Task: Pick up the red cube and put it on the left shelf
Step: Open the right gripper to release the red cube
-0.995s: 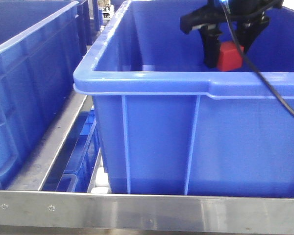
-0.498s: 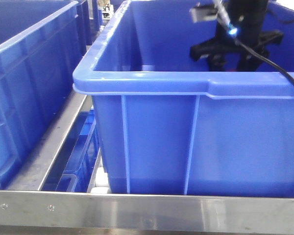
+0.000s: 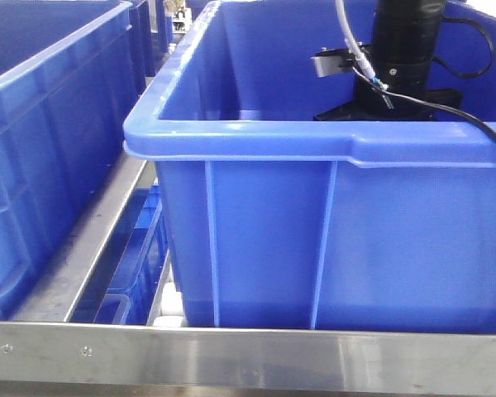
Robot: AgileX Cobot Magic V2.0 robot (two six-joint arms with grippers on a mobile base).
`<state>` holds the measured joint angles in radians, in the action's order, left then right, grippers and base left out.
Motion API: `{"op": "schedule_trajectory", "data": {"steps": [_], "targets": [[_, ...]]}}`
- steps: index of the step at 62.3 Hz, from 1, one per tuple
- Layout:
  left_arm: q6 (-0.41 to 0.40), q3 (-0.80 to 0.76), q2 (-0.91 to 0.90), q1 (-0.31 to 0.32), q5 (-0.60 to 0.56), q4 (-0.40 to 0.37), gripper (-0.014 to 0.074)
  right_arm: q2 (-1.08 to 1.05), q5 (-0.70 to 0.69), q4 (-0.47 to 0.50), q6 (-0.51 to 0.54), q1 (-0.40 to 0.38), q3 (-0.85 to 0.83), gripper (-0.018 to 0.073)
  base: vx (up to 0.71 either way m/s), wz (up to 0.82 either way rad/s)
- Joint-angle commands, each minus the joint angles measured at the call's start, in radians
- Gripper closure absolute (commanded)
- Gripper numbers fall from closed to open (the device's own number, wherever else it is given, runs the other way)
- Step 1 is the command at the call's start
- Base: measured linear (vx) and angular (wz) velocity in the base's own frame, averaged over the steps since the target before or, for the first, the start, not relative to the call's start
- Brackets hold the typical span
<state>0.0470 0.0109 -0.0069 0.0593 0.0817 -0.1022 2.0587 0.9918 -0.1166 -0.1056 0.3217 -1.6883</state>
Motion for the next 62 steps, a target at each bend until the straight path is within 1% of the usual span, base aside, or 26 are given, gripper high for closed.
{"op": "schedule_trajectory", "data": {"steps": [1, 5, 13, 17, 21, 39, 44, 51, 55, 62], "targets": [[-0.007, 0.024, -0.014, 0.001, -0.090, -0.002, 0.0495, -0.058, -0.017, -0.011, 0.011, -0.005, -0.030, 0.0263, 0.00, 0.00], [-0.007, 0.024, -0.014, 0.001, -0.090, -0.002, 0.0495, -0.058, -0.017, -0.011, 0.011, -0.005, -0.031, 0.0162, 0.00, 0.00], [-0.007, 0.024, -0.014, 0.001, -0.090, -0.002, 0.0495, -0.066, -0.015, -0.011, 0.011, -0.005, -0.033, 0.0022, 0.00, 0.00], [-0.007, 0.024, -0.014, 0.001, -0.090, -0.002, 0.0495, -0.076, -0.018, -0.012, 0.011, -0.005, -0.033, -0.0007, 0.00, 0.00], [-0.007, 0.024, -0.014, 0.001, -0.090, -0.002, 0.0495, -0.087, -0.020, -0.015, 0.011, -0.005, -0.033, -0.0013, 0.00, 0.00], [-0.007, 0.024, -0.014, 0.001, -0.090, -0.002, 0.0495, -0.205, -0.019, -0.015, 0.011, -0.005, -0.028, -0.0013, 0.00, 0.00], [-0.007, 0.024, -0.014, 0.001, -0.090, -0.002, 0.0495, -0.254, -0.024, -0.023, 0.012, -0.005, -0.006, 0.0005, 0.00, 0.00], [-0.007, 0.024, -0.014, 0.001, -0.090, -0.002, 0.0495, -0.341, -0.060, -0.041, 0.012, -0.005, 0.080, 0.0093, 0.00, 0.00], [-0.007, 0.024, -0.014, 0.001, -0.090, -0.002, 0.0495, -0.405, -0.111, -0.048, 0.012, -0.005, 0.172, 0.0163, 0.00, 0.00], [-0.007, 0.024, -0.014, 0.001, -0.090, -0.002, 0.0495, -0.535, -0.229, -0.051, 0.012, -0.005, 0.341, 0.0253, 0.00, 0.00]]}}
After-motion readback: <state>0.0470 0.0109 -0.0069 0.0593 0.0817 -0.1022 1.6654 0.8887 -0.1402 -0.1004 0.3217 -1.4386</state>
